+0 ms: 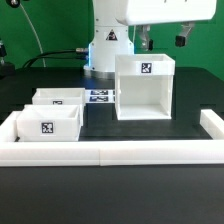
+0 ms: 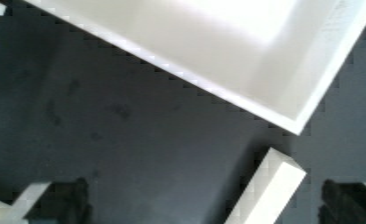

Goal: Assemble drawer

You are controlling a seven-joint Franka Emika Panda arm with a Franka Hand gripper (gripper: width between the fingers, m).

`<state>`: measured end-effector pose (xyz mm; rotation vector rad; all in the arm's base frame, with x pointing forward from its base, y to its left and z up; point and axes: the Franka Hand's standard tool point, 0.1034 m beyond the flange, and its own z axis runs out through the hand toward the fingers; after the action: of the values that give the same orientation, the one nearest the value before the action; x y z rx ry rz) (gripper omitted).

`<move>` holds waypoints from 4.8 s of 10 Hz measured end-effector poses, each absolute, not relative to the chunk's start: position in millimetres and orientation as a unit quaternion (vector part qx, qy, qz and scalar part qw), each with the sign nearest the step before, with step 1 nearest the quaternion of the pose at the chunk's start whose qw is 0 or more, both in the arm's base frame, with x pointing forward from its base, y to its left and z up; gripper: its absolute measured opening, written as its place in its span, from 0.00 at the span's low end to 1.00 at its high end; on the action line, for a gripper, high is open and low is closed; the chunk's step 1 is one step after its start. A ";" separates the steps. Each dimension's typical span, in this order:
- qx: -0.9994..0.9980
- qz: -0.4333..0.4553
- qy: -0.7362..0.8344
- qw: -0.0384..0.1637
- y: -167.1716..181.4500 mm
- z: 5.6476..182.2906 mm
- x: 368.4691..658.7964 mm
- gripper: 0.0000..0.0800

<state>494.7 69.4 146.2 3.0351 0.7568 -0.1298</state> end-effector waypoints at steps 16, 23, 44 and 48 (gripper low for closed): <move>0.999 -0.024 -0.043 -0.011 98.3 116.7 412.8 0.81; 0.998 -0.026 -0.049 -0.015 98.5 94.6 401.5 0.78; 0.998 0.019 -0.042 -0.035 96.6 95.5 511.8 0.05; 0.997 0.041 -0.044 -0.041 97.0 96.1 555.7 0.05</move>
Offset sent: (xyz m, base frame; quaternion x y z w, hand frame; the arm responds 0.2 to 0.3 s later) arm -0.0468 0.0008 0.0044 -0.0143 0.0223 0.2085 0.9777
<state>555.7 97.0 96.1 3.2174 -0.1434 0.1315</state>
